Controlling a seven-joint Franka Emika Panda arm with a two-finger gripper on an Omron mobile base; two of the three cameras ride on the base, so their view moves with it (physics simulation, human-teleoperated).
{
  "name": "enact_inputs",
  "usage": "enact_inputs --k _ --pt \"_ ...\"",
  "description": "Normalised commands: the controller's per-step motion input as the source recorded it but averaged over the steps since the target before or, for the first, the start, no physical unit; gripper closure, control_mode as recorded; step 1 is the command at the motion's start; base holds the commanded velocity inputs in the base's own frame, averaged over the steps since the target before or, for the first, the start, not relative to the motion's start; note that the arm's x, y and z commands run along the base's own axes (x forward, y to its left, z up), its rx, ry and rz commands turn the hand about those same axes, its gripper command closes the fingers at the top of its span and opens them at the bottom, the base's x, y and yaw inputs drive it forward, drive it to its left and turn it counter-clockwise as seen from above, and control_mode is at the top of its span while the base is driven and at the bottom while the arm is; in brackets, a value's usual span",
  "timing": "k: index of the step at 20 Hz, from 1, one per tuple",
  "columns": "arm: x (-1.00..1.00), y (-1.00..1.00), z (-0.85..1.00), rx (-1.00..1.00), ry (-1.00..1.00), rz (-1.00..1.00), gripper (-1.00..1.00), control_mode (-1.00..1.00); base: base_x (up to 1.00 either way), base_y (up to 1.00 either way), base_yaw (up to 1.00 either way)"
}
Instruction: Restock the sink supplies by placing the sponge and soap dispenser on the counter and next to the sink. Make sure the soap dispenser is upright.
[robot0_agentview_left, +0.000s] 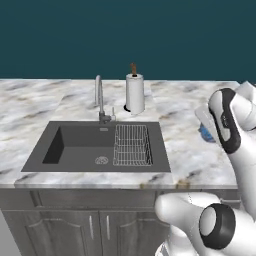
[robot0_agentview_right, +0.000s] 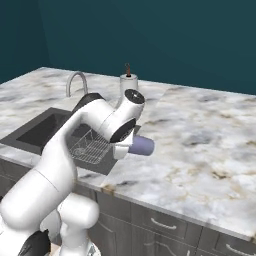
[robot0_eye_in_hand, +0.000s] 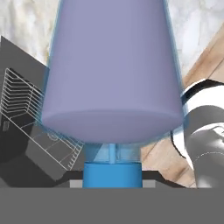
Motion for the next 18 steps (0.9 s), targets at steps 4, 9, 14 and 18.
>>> enact_inputs --k 4,9,14,18 --pt "0.33 0.0 0.05 0.41 0.03 0.0 1.0 -1.0 0.0 0.0 0.0" --pt "0.18 0.0 -0.08 0.47 0.07 0.0 1.0 -1.0 0.0 0.0 0.0" --pt "0.36 0.01 -0.03 0.4 0.13 0.0 1.0 -1.0 0.0 0.0 0.0" --pt "0.59 0.01 0.0 0.32 0.12 0.0 1.0 -1.0 0.0 0.0 0.0"
